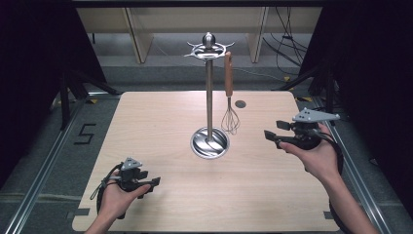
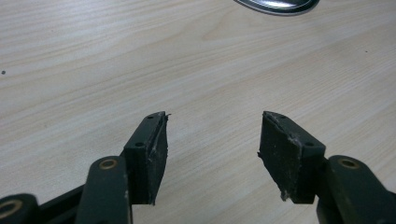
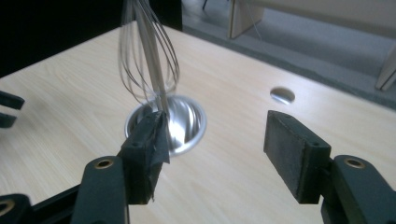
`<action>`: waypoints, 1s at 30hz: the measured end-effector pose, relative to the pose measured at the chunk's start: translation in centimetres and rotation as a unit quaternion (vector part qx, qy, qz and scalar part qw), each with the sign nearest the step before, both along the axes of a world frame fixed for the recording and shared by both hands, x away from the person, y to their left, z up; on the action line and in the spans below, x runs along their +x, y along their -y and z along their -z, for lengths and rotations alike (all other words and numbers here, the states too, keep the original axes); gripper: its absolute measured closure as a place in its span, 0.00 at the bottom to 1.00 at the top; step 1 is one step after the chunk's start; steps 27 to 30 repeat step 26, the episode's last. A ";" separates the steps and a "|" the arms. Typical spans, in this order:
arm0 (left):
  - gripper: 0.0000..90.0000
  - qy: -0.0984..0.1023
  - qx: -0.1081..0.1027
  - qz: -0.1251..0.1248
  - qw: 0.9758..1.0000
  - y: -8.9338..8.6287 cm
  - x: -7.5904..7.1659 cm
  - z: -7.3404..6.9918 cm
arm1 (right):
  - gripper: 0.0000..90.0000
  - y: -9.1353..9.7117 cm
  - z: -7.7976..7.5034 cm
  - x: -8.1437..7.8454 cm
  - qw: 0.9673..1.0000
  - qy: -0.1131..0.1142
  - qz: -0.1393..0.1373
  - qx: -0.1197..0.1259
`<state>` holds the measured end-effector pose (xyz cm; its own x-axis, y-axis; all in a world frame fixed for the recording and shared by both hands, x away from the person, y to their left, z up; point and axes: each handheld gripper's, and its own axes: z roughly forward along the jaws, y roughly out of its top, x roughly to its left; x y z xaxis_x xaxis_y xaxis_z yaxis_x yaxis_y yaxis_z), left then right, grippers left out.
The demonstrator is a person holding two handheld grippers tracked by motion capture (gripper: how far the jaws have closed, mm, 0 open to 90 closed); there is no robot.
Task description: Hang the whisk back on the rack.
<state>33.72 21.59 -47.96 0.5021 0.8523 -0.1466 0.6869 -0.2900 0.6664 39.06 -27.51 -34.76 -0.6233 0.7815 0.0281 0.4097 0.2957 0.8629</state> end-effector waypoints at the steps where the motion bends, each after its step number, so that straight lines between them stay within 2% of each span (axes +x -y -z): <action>1: 0.45 0.000 -0.001 0.000 1.000 0.0 0.0 0.0 | 0.44 0.3 0.6 -0.1 1.000 -0.004 0.003 0.003; 3: 0.45 0.000 0.003 -0.001 1.000 0.0 0.0 0.1 | 0.44 0.9 1.6 -0.3 1.000 -0.013 0.006 0.003; 5: 0.45 0.000 0.002 -0.001 1.000 0.0 0.0 0.1 | 0.44 1.3 2.7 -0.5 1.000 -0.019 0.020 0.013; 7: 0.46 -0.003 0.003 0.000 1.000 0.0 0.0 0.1 | 0.44 1.9 3.5 -0.8 0.999 -0.031 0.019 0.007; 8: 0.46 -0.006 0.004 0.002 1.000 -0.1 0.0 0.0 | 0.44 2.0 4.1 -0.9 0.999 -0.036 0.024 0.018; 9: 0.46 -0.005 0.003 0.002 1.000 -0.1 0.0 0.0 | 0.44 2.3 4.7 -1.0 0.999 -0.035 0.025 0.013; 11: 0.46 0.001 0.005 0.003 1.000 -0.1 0.0 0.1 | 0.44 2.7 5.6 -1.2 0.998 -0.047 0.030 0.006; 12: 0.46 -0.004 0.002 0.001 1.000 -0.1 0.0 0.1 | 0.44 2.9 6.4 -1.3 0.998 -0.049 0.034 0.008; 14: 0.46 0.000 0.002 0.001 1.000 -0.1 0.0 0.1 | 0.44 3.3 7.6 -1.7 0.997 -0.063 0.039 0.013; 16: 0.46 -0.001 0.005 0.004 1.000 -0.1 0.0 0.0 | 0.45 3.8 8.9 -1.9 0.996 -0.072 0.043 0.007; 17: 0.46 0.002 -0.005 -0.003 1.000 0.0 0.0 0.1 | 0.45 4.2 9.6 -1.9 0.997 -0.071 0.042 -0.002; 18: 0.46 0.002 -0.006 -0.004 1.000 0.0 0.0 0.1 | 0.46 4.2 10.2 -2.3 0.994 -0.088 0.057 0.006; 19: 0.46 -0.002 -0.007 -0.002 1.000 0.0 0.0 0.0 | 0.46 4.4 10.6 -2.2 0.995 -0.086 0.058 0.005; 20: 0.46 0.003 -0.009 -0.004 1.000 0.1 0.0 0.0 | 0.46 5.0 11.1 -2.1 0.995 -0.082 0.054 -0.002; 21: 0.46 0.004 -0.008 -0.004 1.000 0.1 0.0 0.0 | 0.46 5.3 11.4 -2.1 0.995 -0.082 0.059 -0.003; 22: 0.46 0.007 -0.006 -0.004 1.000 0.1 0.0 0.0 | 0.46 5.3 11.3 -2.3 0.993 -0.095 0.073 0.009; 24: 0.46 0.007 -0.005 -0.005 1.000 0.2 0.0 0.0 | 0.49 5.9 11.4 -2.2 0.993 -0.086 0.076 0.014; 26: 0.46 0.009 -0.004 -0.002 1.000 0.2 0.1 0.0 | 0.52 5.9 11.4 -2.4 0.992 -0.092 0.083 0.026; 30: 0.46 0.009 -0.004 -0.002 1.000 0.2 0.1 0.0 | 0.52 5.9 11.4 -2.4 0.992 -0.092 0.083 0.026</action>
